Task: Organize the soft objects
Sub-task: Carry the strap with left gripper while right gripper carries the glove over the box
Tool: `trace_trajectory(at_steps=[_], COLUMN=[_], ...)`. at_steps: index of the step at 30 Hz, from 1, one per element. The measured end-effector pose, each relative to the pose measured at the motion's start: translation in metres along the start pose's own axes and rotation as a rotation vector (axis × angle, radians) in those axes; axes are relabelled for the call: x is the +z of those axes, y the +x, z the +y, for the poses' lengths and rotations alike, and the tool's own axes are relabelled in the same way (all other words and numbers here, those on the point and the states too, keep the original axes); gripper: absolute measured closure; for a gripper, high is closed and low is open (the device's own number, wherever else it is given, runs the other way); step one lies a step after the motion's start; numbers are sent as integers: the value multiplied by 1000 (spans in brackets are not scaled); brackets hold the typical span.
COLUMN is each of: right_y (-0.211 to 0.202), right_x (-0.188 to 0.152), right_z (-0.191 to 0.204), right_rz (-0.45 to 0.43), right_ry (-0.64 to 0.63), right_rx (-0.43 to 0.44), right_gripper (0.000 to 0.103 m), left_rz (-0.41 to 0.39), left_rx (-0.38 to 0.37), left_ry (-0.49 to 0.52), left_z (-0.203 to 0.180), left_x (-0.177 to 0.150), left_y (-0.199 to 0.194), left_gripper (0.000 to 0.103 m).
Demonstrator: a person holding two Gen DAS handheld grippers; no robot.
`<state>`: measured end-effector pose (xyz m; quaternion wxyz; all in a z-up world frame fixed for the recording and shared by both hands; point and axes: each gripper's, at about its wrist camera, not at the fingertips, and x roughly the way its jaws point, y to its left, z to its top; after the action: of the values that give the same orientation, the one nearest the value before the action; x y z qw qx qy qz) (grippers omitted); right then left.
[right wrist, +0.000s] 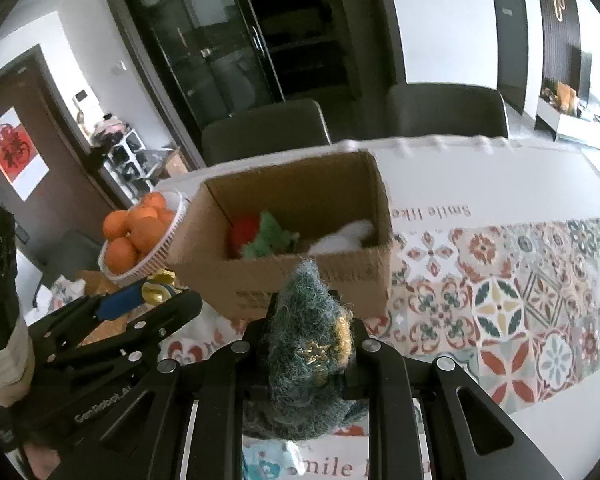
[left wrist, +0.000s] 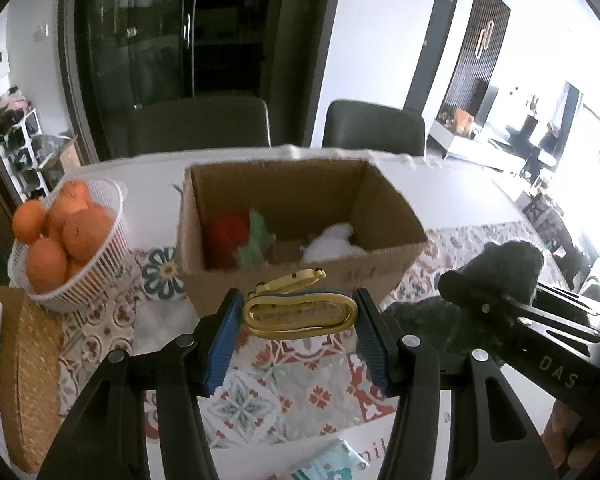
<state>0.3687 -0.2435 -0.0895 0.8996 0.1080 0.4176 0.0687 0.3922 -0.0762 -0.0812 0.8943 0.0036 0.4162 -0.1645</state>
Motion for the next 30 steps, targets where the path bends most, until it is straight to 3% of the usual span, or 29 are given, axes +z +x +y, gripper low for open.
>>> trace_trajectory(at_steps=[20,30], right_y=[-24,-4], right_x=[61,95], right_z=[27,32], right_rz=[-140,-134], right_ry=[-64,-103], right_rx=[33,59], right_gripper=[82,82], left_rz=[-108,-107], left_rx=[19,53], left_ry=[21,53], left_z=[11,19], left_x=[56,86], left_y=[-24,-17], left_gripper=[48,48])
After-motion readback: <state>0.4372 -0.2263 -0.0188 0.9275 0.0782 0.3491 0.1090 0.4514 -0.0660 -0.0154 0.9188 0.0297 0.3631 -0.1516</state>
